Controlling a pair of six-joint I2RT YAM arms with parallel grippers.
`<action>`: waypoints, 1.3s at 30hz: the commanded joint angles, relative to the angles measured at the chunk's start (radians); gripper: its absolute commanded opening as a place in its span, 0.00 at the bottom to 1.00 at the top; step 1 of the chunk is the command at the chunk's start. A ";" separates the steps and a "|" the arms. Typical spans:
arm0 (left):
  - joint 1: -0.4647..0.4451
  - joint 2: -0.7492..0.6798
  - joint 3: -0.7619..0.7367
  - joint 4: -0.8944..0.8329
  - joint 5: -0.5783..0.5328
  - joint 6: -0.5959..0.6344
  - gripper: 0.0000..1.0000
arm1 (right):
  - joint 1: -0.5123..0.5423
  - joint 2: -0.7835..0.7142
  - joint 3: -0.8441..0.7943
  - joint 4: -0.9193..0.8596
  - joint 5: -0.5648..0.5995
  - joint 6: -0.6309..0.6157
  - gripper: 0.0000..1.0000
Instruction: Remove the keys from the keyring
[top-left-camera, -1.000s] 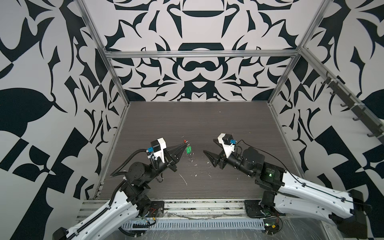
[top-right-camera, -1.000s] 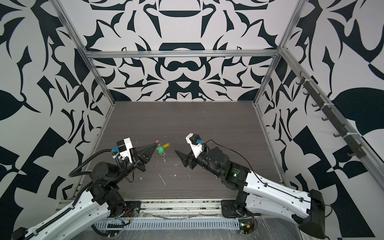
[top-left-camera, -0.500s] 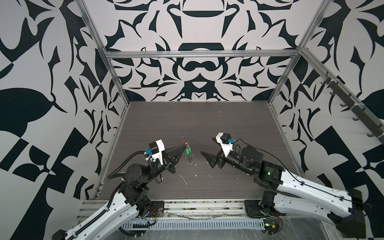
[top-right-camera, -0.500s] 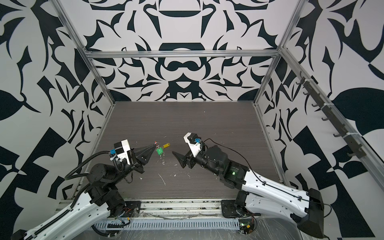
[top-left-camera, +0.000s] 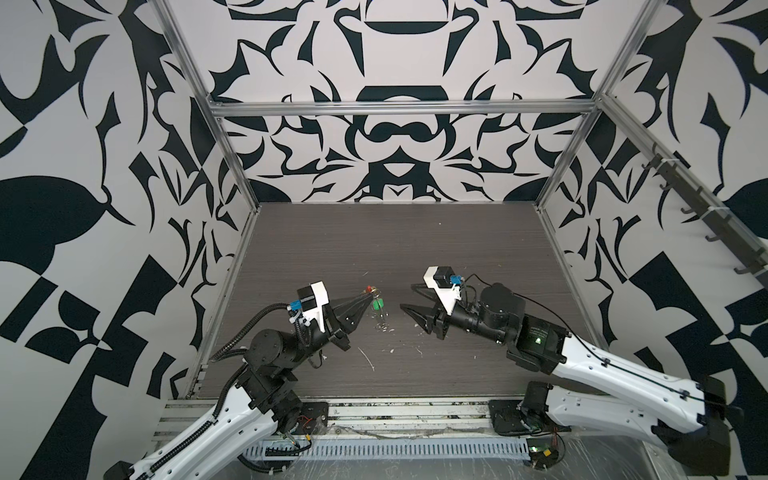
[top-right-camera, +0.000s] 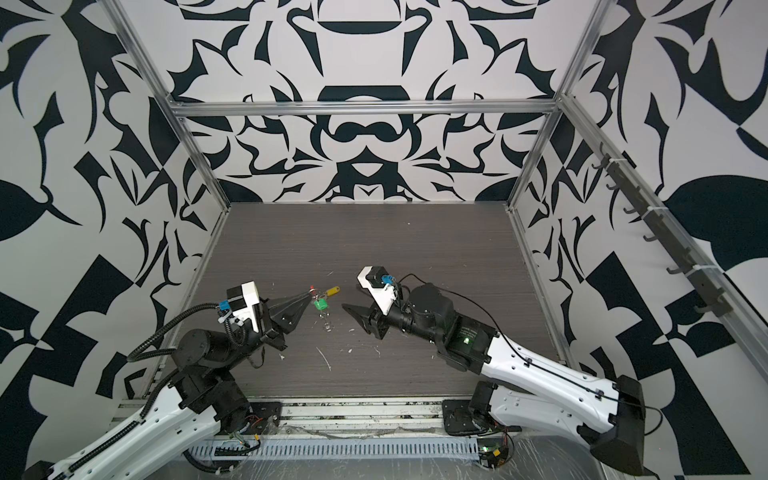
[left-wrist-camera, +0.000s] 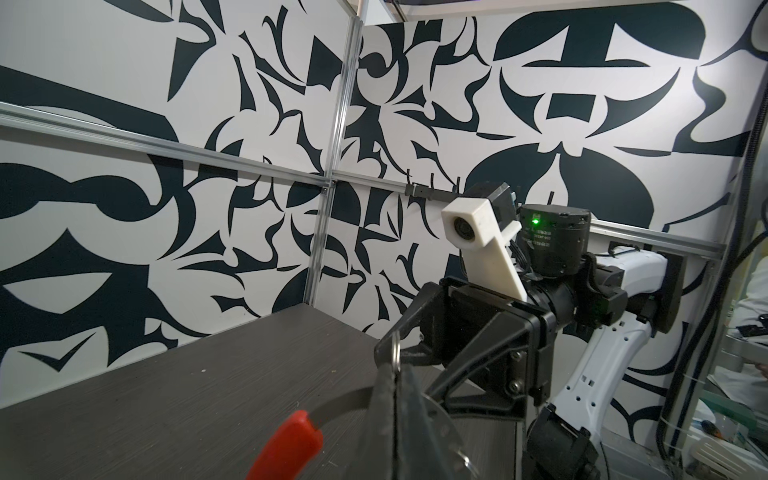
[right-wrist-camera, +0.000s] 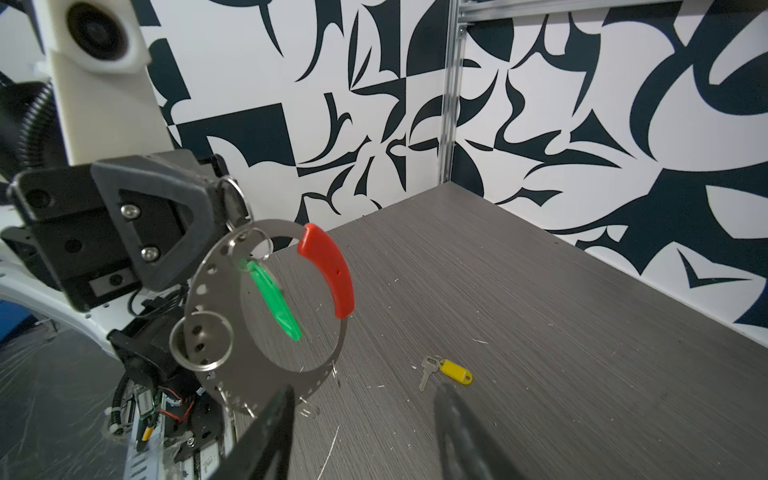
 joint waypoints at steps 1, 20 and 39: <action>-0.003 -0.013 -0.013 0.081 0.055 -0.027 0.00 | -0.003 -0.030 0.018 0.025 -0.039 0.004 0.53; -0.002 0.033 -0.024 0.219 0.216 -0.150 0.00 | 0.004 0.030 0.054 0.089 -0.240 0.058 0.74; -0.002 0.079 -0.025 0.259 0.218 -0.184 0.00 | 0.032 0.114 0.126 0.094 -0.293 0.006 0.37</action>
